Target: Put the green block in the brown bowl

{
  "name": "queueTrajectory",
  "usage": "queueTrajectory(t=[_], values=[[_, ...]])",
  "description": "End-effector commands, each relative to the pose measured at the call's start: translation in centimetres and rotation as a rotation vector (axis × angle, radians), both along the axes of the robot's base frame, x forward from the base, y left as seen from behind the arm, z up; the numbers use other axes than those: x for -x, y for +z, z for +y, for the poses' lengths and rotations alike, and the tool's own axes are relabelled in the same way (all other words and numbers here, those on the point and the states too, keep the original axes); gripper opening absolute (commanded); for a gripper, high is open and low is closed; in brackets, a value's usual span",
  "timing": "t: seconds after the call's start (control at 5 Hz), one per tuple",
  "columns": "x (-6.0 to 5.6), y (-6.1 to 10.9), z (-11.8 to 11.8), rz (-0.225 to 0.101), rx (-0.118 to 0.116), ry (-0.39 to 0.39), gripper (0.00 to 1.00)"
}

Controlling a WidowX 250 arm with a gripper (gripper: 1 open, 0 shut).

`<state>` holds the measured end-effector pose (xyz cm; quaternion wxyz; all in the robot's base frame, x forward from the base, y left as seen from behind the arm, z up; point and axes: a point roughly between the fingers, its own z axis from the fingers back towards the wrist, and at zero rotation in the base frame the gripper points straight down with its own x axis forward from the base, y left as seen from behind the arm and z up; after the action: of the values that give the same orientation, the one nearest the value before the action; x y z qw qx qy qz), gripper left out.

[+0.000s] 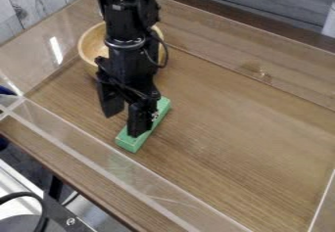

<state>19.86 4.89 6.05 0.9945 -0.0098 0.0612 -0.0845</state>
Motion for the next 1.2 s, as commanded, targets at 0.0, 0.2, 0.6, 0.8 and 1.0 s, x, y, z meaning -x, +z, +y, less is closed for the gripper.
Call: queueTrajectory(t=[0.0, 0.2, 0.6, 0.8, 1.0], values=[[-0.8, 0.4, -0.2, -0.042, -0.026, -0.015, 1.00], [-1.3, -0.3, 0.1, -0.008, -0.022, -0.011, 1.00], [-2.4, -0.6, 0.8, 0.048, -0.005, -0.003, 1.00], [-2.4, 0.3, 0.7, -0.025, -0.010, -0.006, 1.00], [-2.3, 1.1, 0.8, -0.088, -0.016, -0.007, 1.00]])
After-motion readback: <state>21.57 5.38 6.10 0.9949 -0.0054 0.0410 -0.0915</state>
